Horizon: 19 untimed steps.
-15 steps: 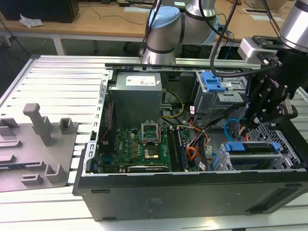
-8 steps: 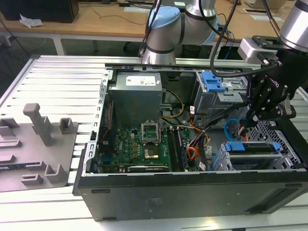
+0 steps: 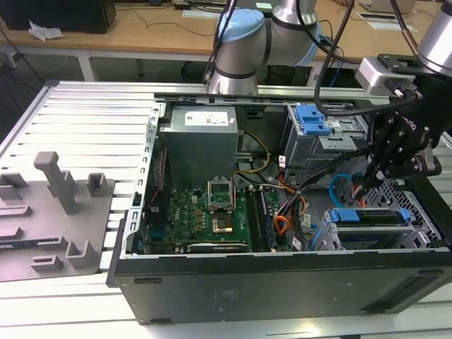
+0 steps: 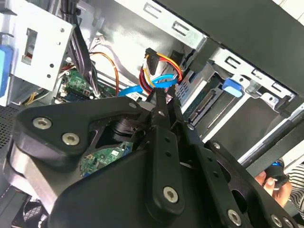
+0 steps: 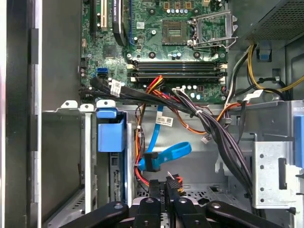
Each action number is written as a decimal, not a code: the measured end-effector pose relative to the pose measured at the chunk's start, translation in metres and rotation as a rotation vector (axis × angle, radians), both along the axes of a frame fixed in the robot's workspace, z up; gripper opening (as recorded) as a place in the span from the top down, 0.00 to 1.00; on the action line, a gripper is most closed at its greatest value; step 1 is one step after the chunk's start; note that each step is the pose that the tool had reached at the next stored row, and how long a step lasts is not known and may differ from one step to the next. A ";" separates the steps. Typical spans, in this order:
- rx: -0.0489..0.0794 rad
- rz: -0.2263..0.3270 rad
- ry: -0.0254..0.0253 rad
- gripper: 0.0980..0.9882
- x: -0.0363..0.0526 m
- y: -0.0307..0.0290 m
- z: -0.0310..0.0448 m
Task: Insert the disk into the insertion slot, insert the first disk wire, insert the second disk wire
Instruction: 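Insert the first disk wire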
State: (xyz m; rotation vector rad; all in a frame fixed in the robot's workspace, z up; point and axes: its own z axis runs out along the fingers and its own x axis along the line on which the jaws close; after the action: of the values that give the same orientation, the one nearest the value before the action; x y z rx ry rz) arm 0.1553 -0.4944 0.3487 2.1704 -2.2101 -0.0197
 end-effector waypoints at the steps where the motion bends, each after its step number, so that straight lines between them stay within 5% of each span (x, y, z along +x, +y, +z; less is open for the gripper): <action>1: 0.000 0.000 0.0001 0.92 0.0000 -0.0031 0.0000; 4: 0.000 0.000 0.0000 0.92 0.0000 -0.0159 0.0000; 19: 0.000 0.000 0.0000 0.92 0.0000 -0.0489 0.0000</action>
State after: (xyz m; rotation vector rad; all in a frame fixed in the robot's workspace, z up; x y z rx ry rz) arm 0.1553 -0.5433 0.3487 2.1704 -2.2102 -0.0198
